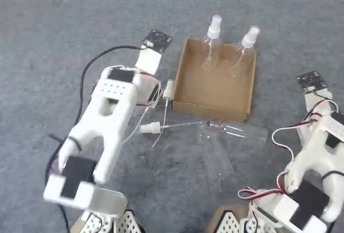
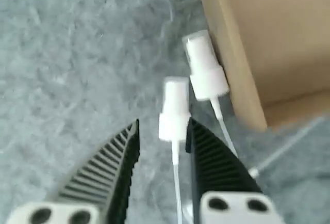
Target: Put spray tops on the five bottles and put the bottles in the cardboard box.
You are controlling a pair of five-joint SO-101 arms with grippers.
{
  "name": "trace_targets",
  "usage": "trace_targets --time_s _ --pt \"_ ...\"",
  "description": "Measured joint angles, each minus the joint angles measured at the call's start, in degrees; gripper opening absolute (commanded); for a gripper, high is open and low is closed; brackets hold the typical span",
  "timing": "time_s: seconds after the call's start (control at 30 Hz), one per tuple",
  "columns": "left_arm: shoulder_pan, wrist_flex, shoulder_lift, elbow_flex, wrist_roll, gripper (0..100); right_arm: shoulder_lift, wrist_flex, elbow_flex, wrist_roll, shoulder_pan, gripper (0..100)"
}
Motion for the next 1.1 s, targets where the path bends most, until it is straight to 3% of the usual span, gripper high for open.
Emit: trace_targets --time_s 0.2,0.5,0.73,0.87,1.1 --pt "0.18 -0.18 10.37 -7.65 -0.18 14 0.00 0.00 0.00 -6.15 0.00 26.7" --pt "0.18 -2.37 18.11 -9.58 -2.37 14 0.00 0.62 0.00 -12.75 0.00 26.7" --pt "0.09 -3.87 19.60 -9.58 -2.64 13 0.00 3.78 0.00 -13.45 0.53 26.7" --pt "0.09 -3.87 20.92 -10.90 -2.64 1 0.00 3.78 0.00 -13.54 2.11 26.6" --pt "-0.26 -0.35 20.75 -11.52 -2.37 1 0.00 3.78 0.00 -13.63 4.66 26.7"
